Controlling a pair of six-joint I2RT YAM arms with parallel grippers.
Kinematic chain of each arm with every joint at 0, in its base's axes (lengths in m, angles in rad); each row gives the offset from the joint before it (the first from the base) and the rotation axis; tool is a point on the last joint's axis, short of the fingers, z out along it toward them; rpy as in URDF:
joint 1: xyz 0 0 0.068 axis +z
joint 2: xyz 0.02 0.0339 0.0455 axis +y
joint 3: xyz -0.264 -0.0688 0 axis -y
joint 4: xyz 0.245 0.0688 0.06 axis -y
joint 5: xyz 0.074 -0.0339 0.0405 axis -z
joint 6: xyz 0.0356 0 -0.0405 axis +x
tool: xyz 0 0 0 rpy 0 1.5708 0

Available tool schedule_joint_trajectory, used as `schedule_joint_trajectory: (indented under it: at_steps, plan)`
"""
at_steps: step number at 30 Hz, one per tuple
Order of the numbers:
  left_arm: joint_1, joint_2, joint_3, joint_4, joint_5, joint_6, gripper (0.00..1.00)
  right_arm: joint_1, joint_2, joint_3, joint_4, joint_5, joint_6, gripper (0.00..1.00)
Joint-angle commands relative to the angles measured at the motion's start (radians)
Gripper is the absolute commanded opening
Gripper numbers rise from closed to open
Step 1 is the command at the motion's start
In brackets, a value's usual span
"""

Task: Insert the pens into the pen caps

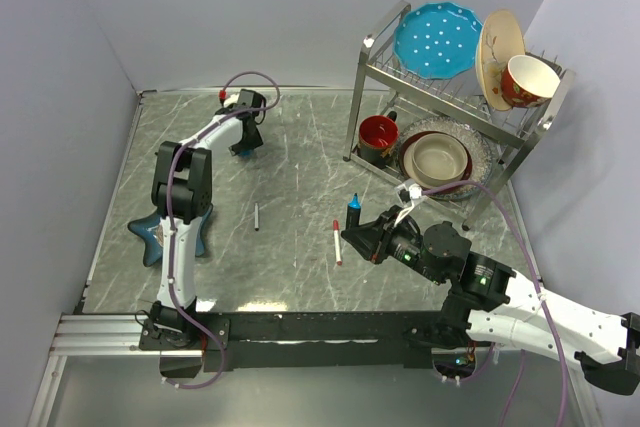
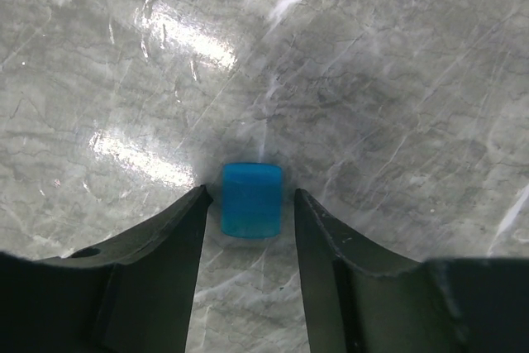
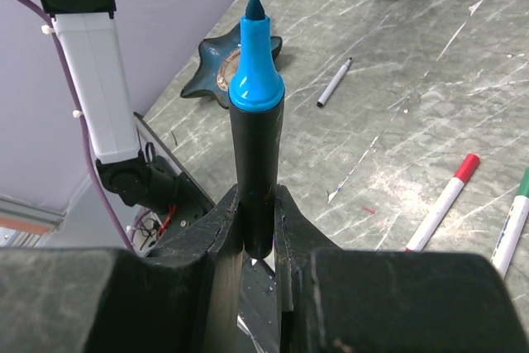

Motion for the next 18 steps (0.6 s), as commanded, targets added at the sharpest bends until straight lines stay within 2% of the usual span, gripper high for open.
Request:
schedule_joint_trajectory:
  at_steps: [1, 5, 13, 18]
  plan:
    - [0.010, 0.030, -0.022, -0.047, 0.048, 0.022, 0.49, 0.010, -0.013, 0.033, 0.031, 0.013, 0.010, 0.00]
    - [0.016, 0.045, -0.005, -0.054, 0.045, 0.021, 0.44, 0.010, -0.008, 0.037, 0.031, 0.013, 0.007, 0.00]
    - [0.034, 0.048, -0.014, -0.033, 0.053, 0.028, 0.46, 0.011, -0.001, 0.036, 0.037, 0.010, 0.007, 0.00]
    - [0.034, 0.047, -0.023, -0.020, 0.082, 0.033, 0.35, 0.011, -0.010, 0.030, 0.039, 0.015, 0.010, 0.00]
